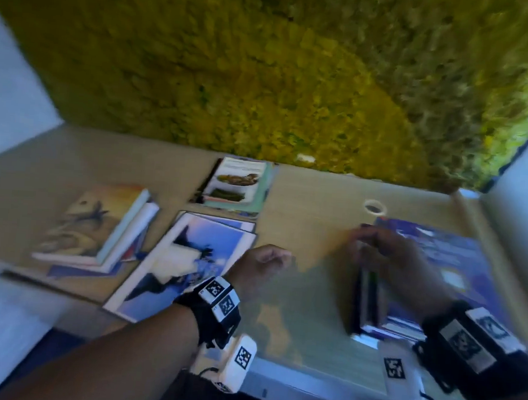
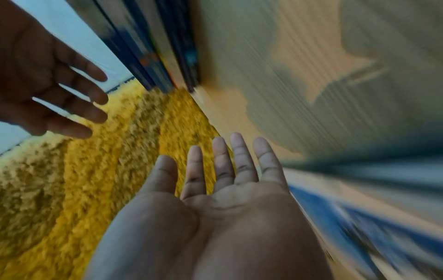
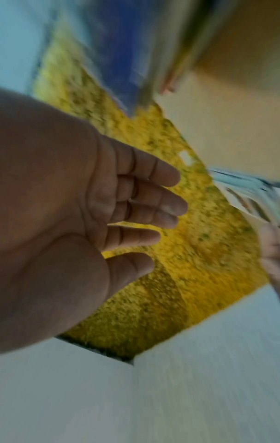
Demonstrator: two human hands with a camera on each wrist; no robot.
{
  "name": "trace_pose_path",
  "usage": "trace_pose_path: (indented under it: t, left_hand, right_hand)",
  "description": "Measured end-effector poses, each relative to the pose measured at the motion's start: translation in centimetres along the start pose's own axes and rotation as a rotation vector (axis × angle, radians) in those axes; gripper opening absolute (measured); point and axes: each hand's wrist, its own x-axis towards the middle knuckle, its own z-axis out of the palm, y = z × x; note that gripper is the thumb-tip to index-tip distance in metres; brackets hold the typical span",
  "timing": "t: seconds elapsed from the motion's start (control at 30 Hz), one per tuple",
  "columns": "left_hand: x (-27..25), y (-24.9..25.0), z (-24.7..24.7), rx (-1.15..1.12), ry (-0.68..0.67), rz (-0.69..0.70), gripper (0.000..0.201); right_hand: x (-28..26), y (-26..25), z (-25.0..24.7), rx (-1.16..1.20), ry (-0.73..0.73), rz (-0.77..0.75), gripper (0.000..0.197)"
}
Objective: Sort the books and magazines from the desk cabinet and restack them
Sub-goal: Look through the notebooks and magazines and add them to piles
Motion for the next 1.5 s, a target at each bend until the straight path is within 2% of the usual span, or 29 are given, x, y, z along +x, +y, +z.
trace_pose_path:
  t: [0.07, 0.13, 0.2, 0.27, 0.33, 0.4, 0.47, 0.5, 0.6, 0.67, 0.7, 0.73, 0.8, 0.87, 0.97, 1.03, 1.17, 1.27, 1.33, 1.4, 1.5]
  left_hand:
    - [-1.4, -1.6, -6.1, 0.013, 0.133, -0.015, 0.026]
    - [-3.0, -2.8, -12.4, 0.033, 0.268, -0.001, 0.013]
    - [-4.2, -4.2, -18.7, 0.154, 0.41, -0.048, 0.015]
    - [-5.2, -5.4, -24.4, 0.289, 0.527, -0.137, 0.014]
    - [-5.9, -5.7, -28.3, 0.452, 0.578, -0.123, 0.012]
    - [-5.4, -5.8, -31.0, 0.588, 0.587, -0.113, 0.023]
    - [-4.9, -6.0, -33.9, 0.61, 0.631, -0.164, 0.012]
    - [-4.6, -6.2, -35.4, 0.642, 0.652, -0.21, 0.012]
    - [-4.1, -8.9, -40.5, 0.791, 0.589, -0.488, 0.06]
    - [-4.2, -10.1, -42.9, 0.739, 0.493, -0.554, 0.089]
    - [-4.3, -10.3, -43.6, 0.671, 0.442, -0.579, 0.096]
    - [-4.5, -10.5, -44.1, 0.615, 0.389, -0.587, 0.093]
    - [-4.8, -10.9, -44.5, 0.489, 0.298, -0.567, 0.071]
    - [-5.2, -11.3, -44.3, 0.327, 0.303, -0.497, 0.054]
    - [-5.9, -10.5, -43.7, 0.15, 0.388, -0.374, 0.045]
    - [-6.2, -8.9, -43.1, 0.056, 0.363, -0.316, 0.037]
    - [-5.9, -5.9, -40.5, -0.036, 0.323, -0.178, 0.042]
    - [-5.0, -3.1, -36.2, -0.067, 0.295, -0.121, 0.06]
    - [-3.8, -1.2, -31.7, -0.143, 0.282, -0.064, 0.068]
    - [-2.3, 0.9, -26.2, -0.153, 0.244, 0.018, 0.047]
    - [0.0, 4.0, -16.8, -0.179, 0.102, 0.125, 0.025]
  right_hand:
    - [1.8, -0.6, 6.0, 0.044, -0.127, 0.024, 0.009]
    - [3.5, -1.5, 12.1, 0.106, -0.232, 0.054, 0.007]
    - [5.0, -3.2, 17.8, 0.211, -0.35, 0.135, 0.014]
    - [6.7, -5.0, 23.0, 0.308, -0.436, 0.248, 0.038]
    - [8.6, -6.6, 27.8, 0.332, -0.507, 0.31, 0.055]
    - [10.2, -7.8, 31.8, 0.35, -0.563, 0.359, 0.052]
    - [11.7, -8.8, 35.4, 0.336, -0.598, 0.383, 0.043]
    - [12.3, -9.2, 36.9, 0.315, -0.601, 0.388, 0.044]
    - [13.6, -10.9, 40.5, 0.265, -0.592, 0.428, 0.052]
    - [14.1, -11.5, 42.3, 0.327, -0.581, 0.49, 0.057]
    - [14.3, -11.6, 43.1, 0.335, -0.571, 0.503, 0.058]
    - [14.5, -11.5, 43.7, 0.317, -0.563, 0.504, 0.058]
    - [14.7, -11.4, 44.3, 0.265, -0.547, 0.498, 0.052]
    - [14.8, -11.2, 44.4, 0.23, -0.535, 0.488, 0.045]
    - [14.4, -11.5, 43.8, 0.222, -0.543, 0.469, 0.041]
    - [14.4, -12.1, 43.3, 0.209, -0.533, 0.462, 0.04]
    - [14.2, -12.7, 40.4, 0.337, -0.418, 0.461, 0.047]
    - [13.3, -12.5, 35.8, 0.51, -0.298, 0.398, 0.025]
    - [12.6, -11.5, 31.6, 0.523, -0.179, 0.349, 0.021]
    - [11.6, -9.8, 26.7, 0.475, -0.043, 0.336, 0.023]
    - [8.7, -7.5, 17.7, 0.357, 0.153, 0.359, 0.025]
